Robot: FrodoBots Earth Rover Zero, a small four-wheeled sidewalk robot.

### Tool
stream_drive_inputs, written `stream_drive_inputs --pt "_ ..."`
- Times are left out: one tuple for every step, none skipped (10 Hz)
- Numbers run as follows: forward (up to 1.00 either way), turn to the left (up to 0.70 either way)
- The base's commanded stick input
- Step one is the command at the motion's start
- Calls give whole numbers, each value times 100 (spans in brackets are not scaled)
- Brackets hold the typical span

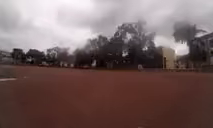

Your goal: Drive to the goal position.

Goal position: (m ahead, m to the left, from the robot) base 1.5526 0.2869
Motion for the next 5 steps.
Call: stream_drive_inputs --pt "70 0" --pt "70 0" --pt "70 0" --pt "70 0" --pt "70 0"
